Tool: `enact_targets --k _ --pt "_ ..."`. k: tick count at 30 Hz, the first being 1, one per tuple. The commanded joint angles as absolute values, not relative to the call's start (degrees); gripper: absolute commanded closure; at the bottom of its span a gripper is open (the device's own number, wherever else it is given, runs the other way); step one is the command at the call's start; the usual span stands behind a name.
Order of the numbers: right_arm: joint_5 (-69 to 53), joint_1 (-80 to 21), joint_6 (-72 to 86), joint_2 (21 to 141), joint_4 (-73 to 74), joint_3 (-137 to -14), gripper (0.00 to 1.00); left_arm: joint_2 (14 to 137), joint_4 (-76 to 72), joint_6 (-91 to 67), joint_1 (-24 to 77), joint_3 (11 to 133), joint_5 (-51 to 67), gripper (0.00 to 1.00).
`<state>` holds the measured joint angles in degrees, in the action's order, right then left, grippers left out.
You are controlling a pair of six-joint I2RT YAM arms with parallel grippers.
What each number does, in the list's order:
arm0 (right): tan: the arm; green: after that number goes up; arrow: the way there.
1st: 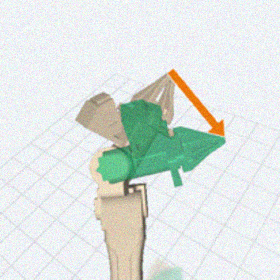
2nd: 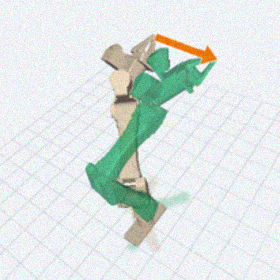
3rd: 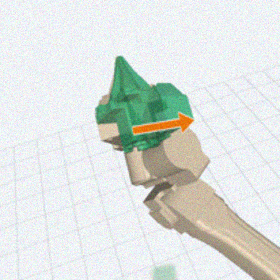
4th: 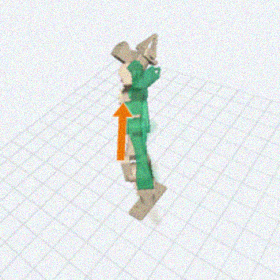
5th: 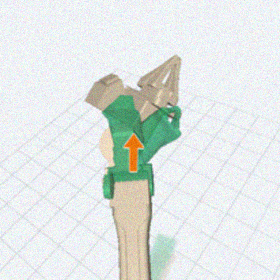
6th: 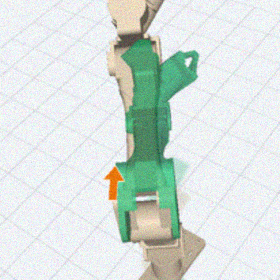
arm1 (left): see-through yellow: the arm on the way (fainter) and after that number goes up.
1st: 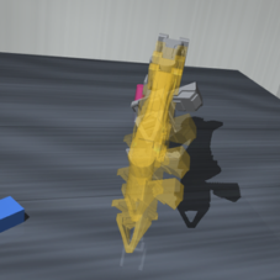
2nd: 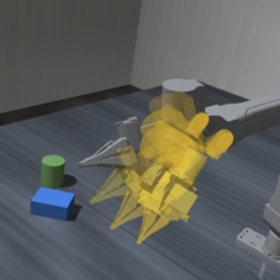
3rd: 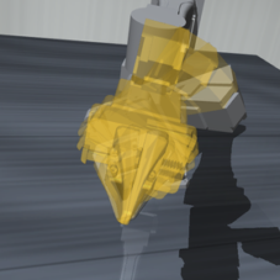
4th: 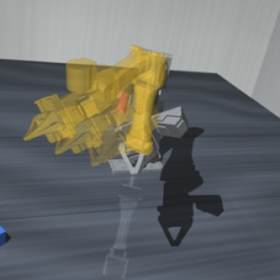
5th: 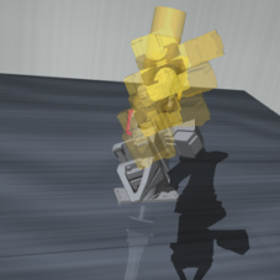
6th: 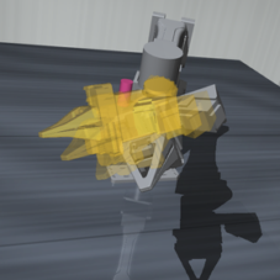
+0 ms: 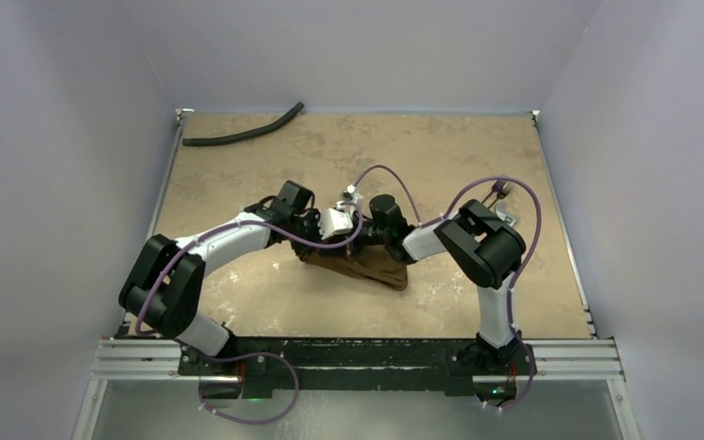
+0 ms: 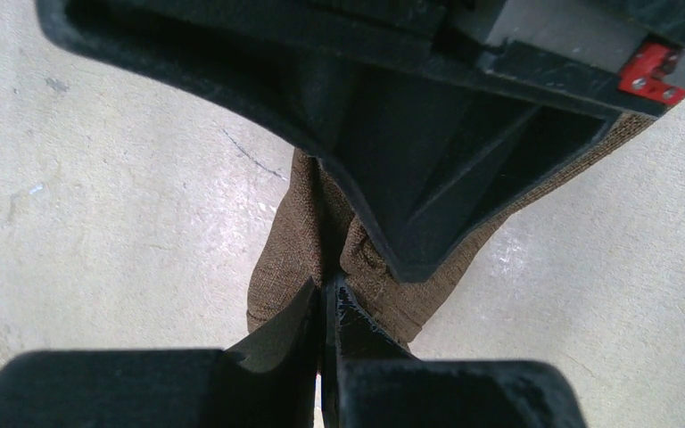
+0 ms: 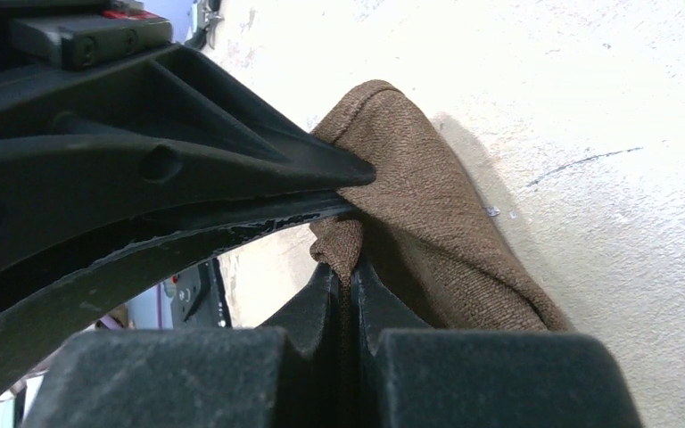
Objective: Fold the napkin into a case and place the utensils inside
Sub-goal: Pass from the left arm to the right, then insert the utensils into the folded napkin.
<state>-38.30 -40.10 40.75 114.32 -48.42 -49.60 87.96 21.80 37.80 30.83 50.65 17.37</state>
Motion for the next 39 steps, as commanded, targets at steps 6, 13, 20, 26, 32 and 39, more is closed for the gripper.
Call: enact_targets --k 6,13,20,26,32,39 --pt "-36.3 -39.9 37.3 120.4 -42.8 -54.2 1.00 85.2 18.3 36.8 31.4 50.6 19.1 1.00" --pt "-35.1 -39.9 38.1 122.3 -39.1 -55.9 1.00 86.1 20.5 37.2 31.5 52.0 22.5 1.00" --pt "-35.6 -39.9 39.7 120.4 -37.1 -60.2 1.00 86.0 22.1 42.7 31.9 50.0 22.6 1.00" --pt "-35.0 -39.8 39.2 118.3 -33.6 -64.7 1.00 86.3 22.8 45.2 32.0 49.9 23.0 1.00" --pt "-36.7 -39.8 42.0 124.0 -37.8 -63.8 1.00 86.5 22.1 51.1 32.6 46.3 22.6 1.00" --pt "-42.9 -39.7 44.5 125.5 -39.9 -62.9 0.94 90.2 18.8 58.9 33.5 43.1 17.5 1.00"
